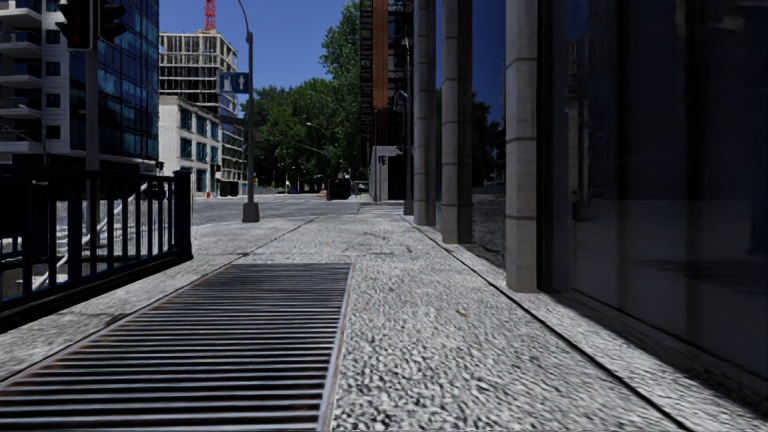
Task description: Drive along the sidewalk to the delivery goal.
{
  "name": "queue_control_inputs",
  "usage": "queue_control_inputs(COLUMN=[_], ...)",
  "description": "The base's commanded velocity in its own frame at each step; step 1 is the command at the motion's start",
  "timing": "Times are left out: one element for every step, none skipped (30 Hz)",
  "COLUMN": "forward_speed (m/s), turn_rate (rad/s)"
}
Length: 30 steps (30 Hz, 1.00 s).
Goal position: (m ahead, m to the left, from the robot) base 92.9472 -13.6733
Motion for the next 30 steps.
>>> queue_control_inputs(forward_speed=[2.00, 2.00, 2.00, 2.00, 2.00, 2.00, 2.00, 2.00, 2.00, 2.00, 2.00, 2.00, 2.00, 2.00, 2.00, 2.00, 2.00, 2.00, 2.00, 2.00, 2.00, 2.00, 2.00, 2.00, 2.00, 2.00, 2.00, 2.00, 2.00, 2.00], turn_rate=[0.00, 0.00, 0.00, 0.00, 0.00, 0.00, 0.00, 0.00, 0.00, 0.00, 0.00, 0.00, 0.00, 0.00, 0.00, 0.00, 0.00, 0.00, 0.00, 0.00, 0.00, 0.00, 0.00, 0.00, 0.00, 0.00, 0.00, 0.00, 0.00, 0.00])
